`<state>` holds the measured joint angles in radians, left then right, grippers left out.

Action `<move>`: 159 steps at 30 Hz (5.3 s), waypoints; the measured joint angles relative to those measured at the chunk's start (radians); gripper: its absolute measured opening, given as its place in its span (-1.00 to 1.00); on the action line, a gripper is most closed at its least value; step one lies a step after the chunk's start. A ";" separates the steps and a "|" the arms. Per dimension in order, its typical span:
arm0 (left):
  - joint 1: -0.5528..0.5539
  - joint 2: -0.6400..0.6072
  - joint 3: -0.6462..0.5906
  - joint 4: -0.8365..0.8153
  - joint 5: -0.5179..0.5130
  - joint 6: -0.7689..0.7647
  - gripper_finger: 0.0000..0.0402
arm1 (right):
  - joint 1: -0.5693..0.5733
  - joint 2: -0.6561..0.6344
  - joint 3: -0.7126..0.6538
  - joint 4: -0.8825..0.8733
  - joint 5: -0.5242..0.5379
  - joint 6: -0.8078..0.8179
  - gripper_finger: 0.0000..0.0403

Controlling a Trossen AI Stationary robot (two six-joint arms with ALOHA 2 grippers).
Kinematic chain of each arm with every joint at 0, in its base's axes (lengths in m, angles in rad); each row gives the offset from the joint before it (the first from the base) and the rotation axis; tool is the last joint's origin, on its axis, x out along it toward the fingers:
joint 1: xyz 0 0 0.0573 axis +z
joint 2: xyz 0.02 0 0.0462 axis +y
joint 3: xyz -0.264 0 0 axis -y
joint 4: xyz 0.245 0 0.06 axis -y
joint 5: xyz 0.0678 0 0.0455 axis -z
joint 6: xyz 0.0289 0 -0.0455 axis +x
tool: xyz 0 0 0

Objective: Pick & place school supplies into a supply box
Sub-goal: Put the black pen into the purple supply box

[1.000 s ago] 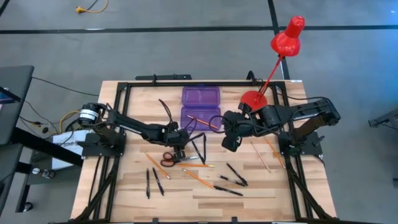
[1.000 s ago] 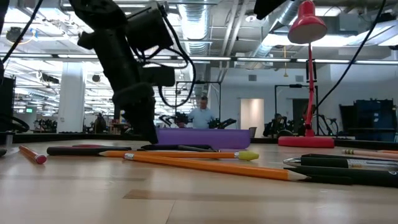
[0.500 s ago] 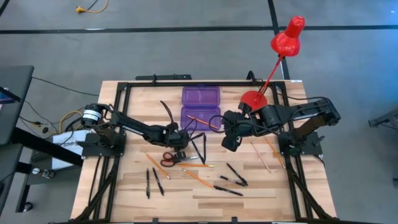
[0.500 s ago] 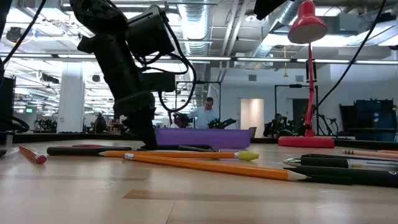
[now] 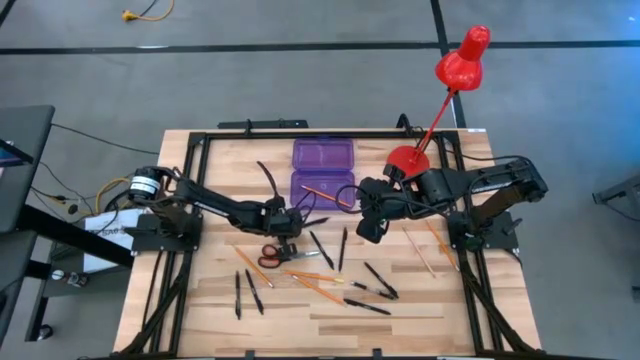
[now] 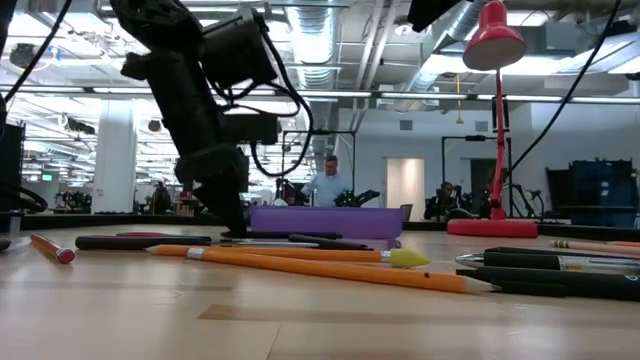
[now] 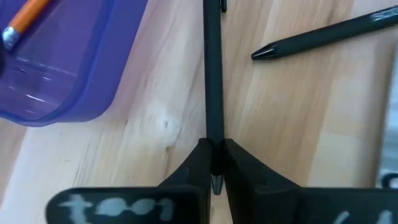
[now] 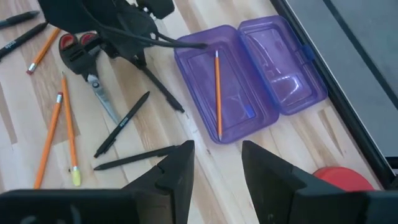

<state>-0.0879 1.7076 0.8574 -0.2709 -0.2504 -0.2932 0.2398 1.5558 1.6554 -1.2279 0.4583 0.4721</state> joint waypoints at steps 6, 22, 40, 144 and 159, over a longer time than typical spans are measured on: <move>-0.009 -0.086 0.000 -0.006 -0.010 0.022 -0.98 | 0.000 0.000 0.000 -0.001 0.000 0.000 -0.36; 0.050 -0.097 -0.001 0.020 0.048 0.123 -0.97 | -0.002 0.000 0.000 0.002 0.014 0.000 -0.36; 0.038 -0.013 0.000 0.043 0.041 0.151 -0.29 | 0.000 0.000 0.000 0.001 0.014 0.017 -0.36; 0.150 -0.233 0.445 -0.543 0.033 0.320 -0.08 | -0.029 0.171 -0.124 0.221 -0.304 -0.748 -0.39; -0.237 -0.485 0.445 -0.822 -0.388 -0.213 -0.08 | -0.014 0.402 -0.148 0.367 -0.416 -1.040 -0.50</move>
<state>-0.3246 1.2225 1.3020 -1.0929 -0.6385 -0.5064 0.2261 1.9575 1.5075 -0.8613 0.0421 -0.5676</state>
